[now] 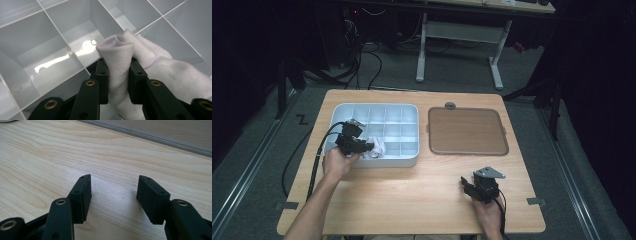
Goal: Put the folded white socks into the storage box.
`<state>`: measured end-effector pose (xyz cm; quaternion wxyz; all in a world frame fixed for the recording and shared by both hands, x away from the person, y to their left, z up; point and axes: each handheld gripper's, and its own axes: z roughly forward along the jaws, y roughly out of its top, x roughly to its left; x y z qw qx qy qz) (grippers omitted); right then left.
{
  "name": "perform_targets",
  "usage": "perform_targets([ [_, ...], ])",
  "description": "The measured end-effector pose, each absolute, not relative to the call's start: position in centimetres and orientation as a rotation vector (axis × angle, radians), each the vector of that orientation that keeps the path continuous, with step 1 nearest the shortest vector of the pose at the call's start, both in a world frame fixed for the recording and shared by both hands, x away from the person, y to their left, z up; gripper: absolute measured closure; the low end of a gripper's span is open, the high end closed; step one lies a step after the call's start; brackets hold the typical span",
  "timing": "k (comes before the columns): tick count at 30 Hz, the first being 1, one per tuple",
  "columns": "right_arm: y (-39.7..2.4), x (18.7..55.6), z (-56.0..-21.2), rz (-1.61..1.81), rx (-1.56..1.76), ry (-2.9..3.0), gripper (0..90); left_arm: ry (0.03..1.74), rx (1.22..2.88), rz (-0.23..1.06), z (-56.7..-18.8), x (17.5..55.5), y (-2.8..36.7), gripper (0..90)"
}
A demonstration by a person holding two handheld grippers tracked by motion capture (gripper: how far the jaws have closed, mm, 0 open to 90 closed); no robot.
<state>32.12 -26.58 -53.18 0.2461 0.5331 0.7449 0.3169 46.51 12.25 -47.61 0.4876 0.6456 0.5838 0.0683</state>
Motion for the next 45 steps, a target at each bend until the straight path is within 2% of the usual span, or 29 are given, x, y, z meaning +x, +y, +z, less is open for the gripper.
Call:
perform_targets([
  [45, -26.58, 32.12, -53.18, 0.87, 1.448, 2.04, 45.9, 1.426, 1.641, 0.21, -48.46, 46.31, 11.3, 75.4],
])
